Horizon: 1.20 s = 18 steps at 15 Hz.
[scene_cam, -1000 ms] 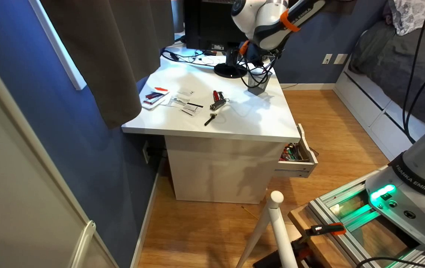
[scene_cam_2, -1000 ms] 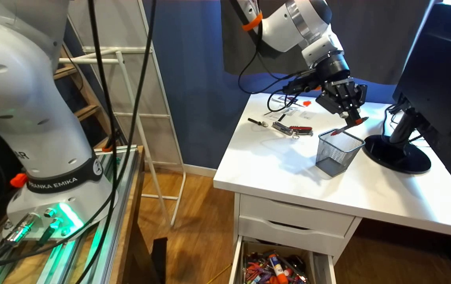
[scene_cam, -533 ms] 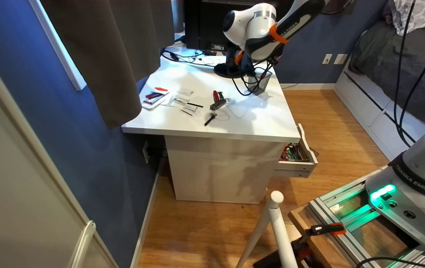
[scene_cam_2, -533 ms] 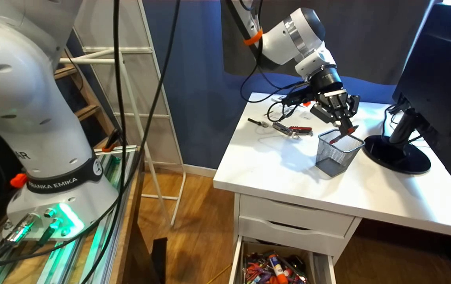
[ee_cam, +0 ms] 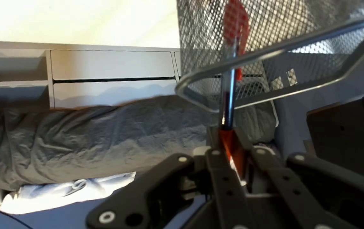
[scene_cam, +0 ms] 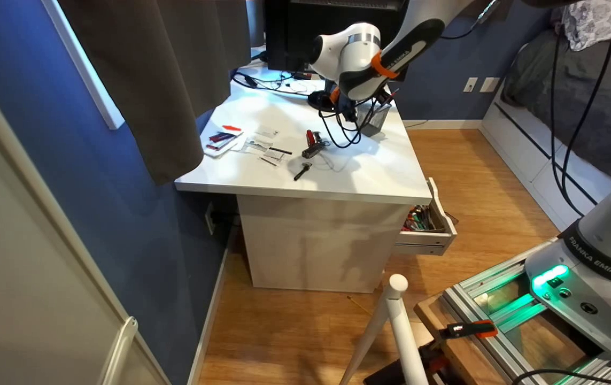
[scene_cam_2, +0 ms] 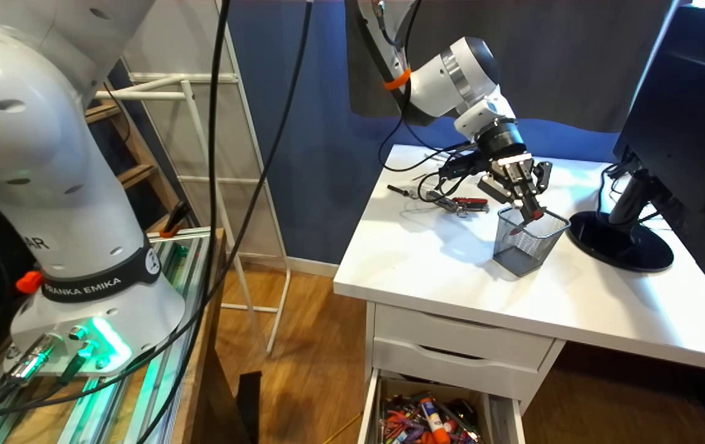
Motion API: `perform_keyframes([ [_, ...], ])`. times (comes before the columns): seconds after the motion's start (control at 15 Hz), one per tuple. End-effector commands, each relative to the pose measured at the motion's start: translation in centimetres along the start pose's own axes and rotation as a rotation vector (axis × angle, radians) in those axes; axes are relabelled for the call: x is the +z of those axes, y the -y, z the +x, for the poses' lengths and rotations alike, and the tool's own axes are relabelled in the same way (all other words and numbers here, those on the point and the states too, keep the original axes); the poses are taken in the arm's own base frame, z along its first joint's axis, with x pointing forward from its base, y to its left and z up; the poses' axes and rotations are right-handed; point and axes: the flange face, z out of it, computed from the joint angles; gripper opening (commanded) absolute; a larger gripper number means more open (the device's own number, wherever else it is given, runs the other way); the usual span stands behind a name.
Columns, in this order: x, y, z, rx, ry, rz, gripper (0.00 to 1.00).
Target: Pick up the orange pen and put it in the gray pen holder
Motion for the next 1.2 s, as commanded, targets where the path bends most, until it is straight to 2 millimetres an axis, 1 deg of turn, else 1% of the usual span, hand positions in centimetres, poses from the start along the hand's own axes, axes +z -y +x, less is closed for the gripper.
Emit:
perform_keyframes([
  [0.0,-0.7,0.9,-1.0,0.036,-0.027,0.006,0.38],
  [0.07,-0.8,1.0,-1.1,0.032,-0.027,0.012,0.40],
  [0.2,-1.3,1.6,-0.6,0.042,-0.027,0.040,0.51],
  [0.27,-1.5,1.9,-0.2,0.049,-0.030,0.053,0.59],
  [0.4,-2.3,2.6,1.0,0.061,-0.024,0.083,0.72],
  [0.53,-3.7,2.8,2.3,-0.001,0.032,0.124,0.86],
  [0.6,-4.7,2.7,3.1,-0.066,0.089,0.142,0.94],
  [0.67,-5.5,2.7,3.9,-0.096,0.118,0.162,0.98],
  [0.73,-6.4,2.6,4.9,-0.130,0.149,0.190,1.00],
  [0.93,-8.8,2.4,8.1,-0.229,0.243,0.261,1.00],
  [1.07,-9.8,2.1,9.9,-0.287,0.304,0.314,1.00],
  [1.13,-10.1,1.9,10.6,-0.316,0.334,0.342,1.00],
])
